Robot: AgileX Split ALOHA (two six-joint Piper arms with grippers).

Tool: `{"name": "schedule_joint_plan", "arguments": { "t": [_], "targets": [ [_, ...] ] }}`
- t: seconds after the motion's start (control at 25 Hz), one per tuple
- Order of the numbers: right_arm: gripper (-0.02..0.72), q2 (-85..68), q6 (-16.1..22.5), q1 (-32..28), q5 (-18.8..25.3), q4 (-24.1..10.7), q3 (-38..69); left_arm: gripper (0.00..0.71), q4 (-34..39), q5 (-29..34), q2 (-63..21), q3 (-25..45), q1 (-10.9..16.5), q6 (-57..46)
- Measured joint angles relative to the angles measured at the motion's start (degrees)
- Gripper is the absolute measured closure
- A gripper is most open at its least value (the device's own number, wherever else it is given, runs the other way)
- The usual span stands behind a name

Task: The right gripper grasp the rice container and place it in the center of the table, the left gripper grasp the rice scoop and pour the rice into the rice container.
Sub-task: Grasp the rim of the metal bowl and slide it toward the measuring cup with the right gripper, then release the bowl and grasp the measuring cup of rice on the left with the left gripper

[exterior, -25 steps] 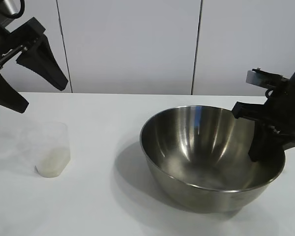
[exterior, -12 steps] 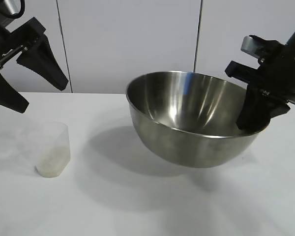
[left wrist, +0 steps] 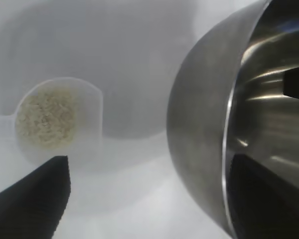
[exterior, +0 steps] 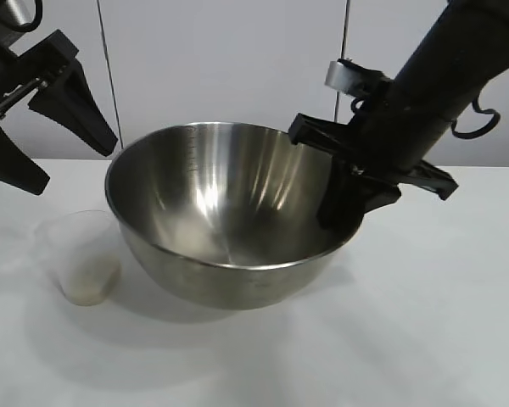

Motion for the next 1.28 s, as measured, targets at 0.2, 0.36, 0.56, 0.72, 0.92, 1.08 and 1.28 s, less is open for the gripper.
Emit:
{"name": "schedule_joint_plan", "arguments": {
  "t": [0.2,0.36,0.56,0.72,0.92,1.08,1.28],
  "targets": [
    [0.686,4.7,0.9,0.6,-1.2,-0.7,0.0,0.088,0.0,0.0,0.0,0.0,0.0,0.0],
    [0.686,5.9,1.2,0.6,-1.7,-1.0,0.0,0.088,0.0,0.0,0.0,0.0,0.0,0.0],
    [0.552,5.1,1.3,0.6,-2.0,-0.6,0.0,0.088,0.0,0.0,0.0,0.0,0.0,0.0],
    [0.262,4.7,1.3,0.6,-0.7,-0.7,-1.4,0.088,0.0,0.0,0.0,0.0,0.0,0.0],
    [0.178,4.4,1.4,-0.8,7.9,-3.7,-7.9,0.088,0.0,0.0,0.0,0.0,0.0,0.0],
    [0.176,2.2,3.2,-4.5,13.0,-11.7,-14.6,0.088,0.0,0.0,0.0,0.0,0.0,0.0],
    [0.174,-2.3,6.7,-10.1,11.2,-25.7,-20.3,0.088,0.0,0.0,0.0,0.0,0.0,0.0]
  ]
}}
